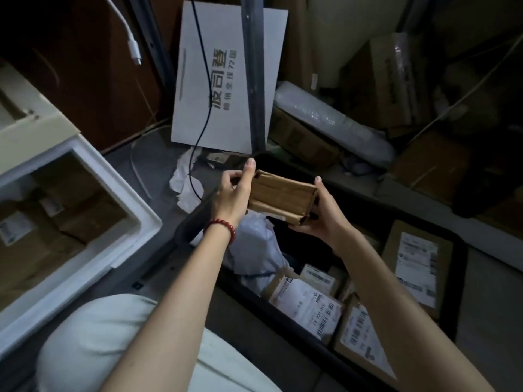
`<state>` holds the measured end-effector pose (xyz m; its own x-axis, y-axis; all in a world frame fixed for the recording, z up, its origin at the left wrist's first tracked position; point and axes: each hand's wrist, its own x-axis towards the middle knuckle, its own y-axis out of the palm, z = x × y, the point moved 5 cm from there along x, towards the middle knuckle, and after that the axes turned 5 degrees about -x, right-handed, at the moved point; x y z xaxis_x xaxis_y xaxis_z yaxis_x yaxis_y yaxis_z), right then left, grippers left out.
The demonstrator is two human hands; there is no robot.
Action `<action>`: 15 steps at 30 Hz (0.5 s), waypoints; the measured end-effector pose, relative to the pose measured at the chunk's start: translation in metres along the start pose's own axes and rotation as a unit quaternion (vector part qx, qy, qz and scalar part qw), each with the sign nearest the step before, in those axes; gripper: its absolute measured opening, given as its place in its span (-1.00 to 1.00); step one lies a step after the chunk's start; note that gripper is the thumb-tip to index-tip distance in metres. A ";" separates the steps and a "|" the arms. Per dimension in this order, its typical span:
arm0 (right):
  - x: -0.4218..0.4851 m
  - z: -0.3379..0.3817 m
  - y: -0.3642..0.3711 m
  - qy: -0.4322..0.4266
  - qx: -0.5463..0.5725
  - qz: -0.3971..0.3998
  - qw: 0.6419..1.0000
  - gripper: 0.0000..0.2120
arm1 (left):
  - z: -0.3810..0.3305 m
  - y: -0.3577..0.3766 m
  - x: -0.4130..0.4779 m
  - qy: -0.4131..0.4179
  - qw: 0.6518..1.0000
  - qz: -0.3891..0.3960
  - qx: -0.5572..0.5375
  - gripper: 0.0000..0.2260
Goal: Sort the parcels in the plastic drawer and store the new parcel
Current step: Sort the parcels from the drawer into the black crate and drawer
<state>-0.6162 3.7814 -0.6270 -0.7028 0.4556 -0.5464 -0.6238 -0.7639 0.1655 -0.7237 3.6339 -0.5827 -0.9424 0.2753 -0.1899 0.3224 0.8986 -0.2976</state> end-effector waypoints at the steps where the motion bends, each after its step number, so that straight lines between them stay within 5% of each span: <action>1: 0.002 -0.006 -0.007 0.028 0.011 0.004 1.000 -0.54 | 0.001 0.008 0.002 -0.002 1.000 0.008 0.008 -0.56; 7: 0.014 -0.037 -0.050 0.093 0.001 -0.040 0.995 -0.29 | 0.016 0.062 0.009 -0.008 0.993 0.104 0.052 -0.48; 15: 0.031 -0.060 -0.096 0.106 0.062 -0.151 0.981 -0.32 | 0.041 0.120 0.013 -0.034 0.974 0.208 0.079 -0.32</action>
<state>-0.5581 3.8417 -0.7091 -0.4014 0.5372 -0.7418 -0.8382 -0.5419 0.0611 -0.6939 3.7312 -0.6593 -0.7208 0.5770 -0.3841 0.6901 0.6488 -0.3207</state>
